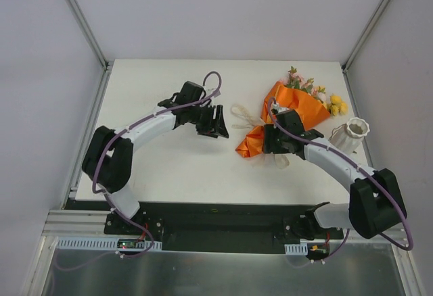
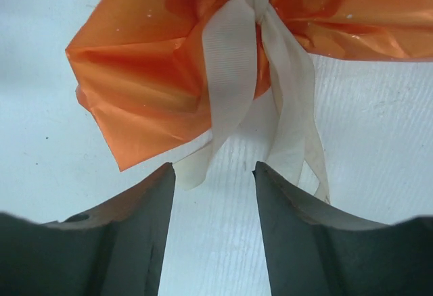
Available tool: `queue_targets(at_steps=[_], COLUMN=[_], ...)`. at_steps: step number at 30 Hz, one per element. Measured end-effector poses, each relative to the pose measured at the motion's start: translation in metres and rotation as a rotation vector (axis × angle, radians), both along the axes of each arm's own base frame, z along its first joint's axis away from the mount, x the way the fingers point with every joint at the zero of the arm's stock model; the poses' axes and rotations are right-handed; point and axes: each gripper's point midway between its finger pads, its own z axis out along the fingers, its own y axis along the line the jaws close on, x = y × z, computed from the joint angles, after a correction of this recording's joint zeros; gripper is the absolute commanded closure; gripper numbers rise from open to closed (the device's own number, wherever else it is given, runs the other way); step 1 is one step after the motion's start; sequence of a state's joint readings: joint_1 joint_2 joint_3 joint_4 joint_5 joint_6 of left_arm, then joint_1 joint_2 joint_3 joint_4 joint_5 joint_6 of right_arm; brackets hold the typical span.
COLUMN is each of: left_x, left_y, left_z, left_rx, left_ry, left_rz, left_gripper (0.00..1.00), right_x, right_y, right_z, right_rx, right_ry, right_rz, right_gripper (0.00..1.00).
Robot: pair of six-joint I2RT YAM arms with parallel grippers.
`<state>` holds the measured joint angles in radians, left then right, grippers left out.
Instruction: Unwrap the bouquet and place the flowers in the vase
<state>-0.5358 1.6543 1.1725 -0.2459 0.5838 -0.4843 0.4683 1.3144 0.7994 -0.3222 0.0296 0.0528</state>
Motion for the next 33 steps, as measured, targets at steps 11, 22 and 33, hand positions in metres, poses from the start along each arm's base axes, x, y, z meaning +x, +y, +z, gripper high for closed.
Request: queue_targets(at_steps=[11,22,33], left_x=[0.054,0.077,0.112], left_y=[-0.037,-0.046,-0.076], left_z=[-0.033,-0.065,-0.066], left_rx=[0.142,0.325,0.302], left_ry=[-0.257,-0.617,-0.712], left_rz=[-0.168,-0.517,-0.563], left_gripper=[0.41,0.43,0.48], right_x=[0.008,0.001,-0.002], right_y=[0.012,0.017,0.014], right_z=[-0.004,-0.008,-0.003], right_rx=[0.135,0.197,0.214], right_ry=[-0.005,0.008,-0.013], right_rz=[0.005,0.012,-0.006], right_gripper=[0.48,0.51,0.51])
